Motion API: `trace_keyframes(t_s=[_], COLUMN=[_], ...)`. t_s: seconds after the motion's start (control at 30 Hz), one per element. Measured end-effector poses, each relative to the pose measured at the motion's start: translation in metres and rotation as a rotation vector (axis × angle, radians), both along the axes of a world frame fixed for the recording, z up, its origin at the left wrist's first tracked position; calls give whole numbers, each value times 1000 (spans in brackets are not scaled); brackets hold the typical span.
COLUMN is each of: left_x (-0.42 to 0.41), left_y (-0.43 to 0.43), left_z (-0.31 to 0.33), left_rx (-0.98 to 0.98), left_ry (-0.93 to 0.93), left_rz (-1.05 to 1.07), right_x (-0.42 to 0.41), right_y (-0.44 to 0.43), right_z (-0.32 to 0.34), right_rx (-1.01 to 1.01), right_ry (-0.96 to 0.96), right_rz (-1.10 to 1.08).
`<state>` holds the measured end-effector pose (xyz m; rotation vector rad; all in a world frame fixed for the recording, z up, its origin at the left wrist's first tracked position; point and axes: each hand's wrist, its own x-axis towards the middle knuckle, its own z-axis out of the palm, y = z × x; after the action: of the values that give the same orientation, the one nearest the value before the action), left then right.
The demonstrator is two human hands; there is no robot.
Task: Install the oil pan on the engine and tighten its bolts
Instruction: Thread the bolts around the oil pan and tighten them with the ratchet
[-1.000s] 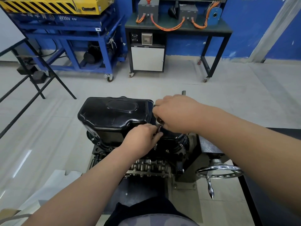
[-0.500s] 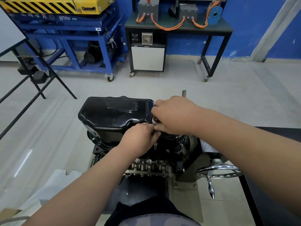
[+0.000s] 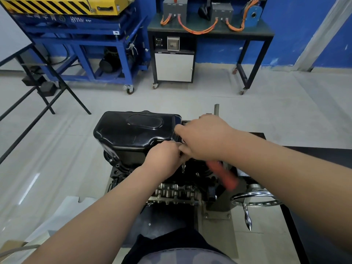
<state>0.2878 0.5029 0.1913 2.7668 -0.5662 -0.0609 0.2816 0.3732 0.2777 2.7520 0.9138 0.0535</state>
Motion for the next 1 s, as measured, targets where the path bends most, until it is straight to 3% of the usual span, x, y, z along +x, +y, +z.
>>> trace_keyframes(t_s=[0.1,0.23,0.33,0.47,0.6,0.73,0.83,1.0], left_x=[-2,0,2,3,2,4,2,-1], left_y=[-3,-3,-6,-4,-4,-4,-2,-5], left_z=[-3,-7,-3,-1,-3,-2,-3,-5], left_rx=[58,87,90,137,183,122,193,161], left_ry=[-49,-52,-32,41,-52,45,86,-17], left_rz=[-20,-53,-13,-32,-55,7,-47,-50], right_x=[0,11,7,-3,10,6,-1,9], right_y=[0,-11,-8,1,-4,-3,4,-2], right_z=[1,10,6,-7,1,4,-1,9], right_rx=[60,21,17,62,32,-11,39,15], right_ry=[52,109,5,10,94,18,56,110], right_rz=[-78,89,97,-36,115,81,2,129])
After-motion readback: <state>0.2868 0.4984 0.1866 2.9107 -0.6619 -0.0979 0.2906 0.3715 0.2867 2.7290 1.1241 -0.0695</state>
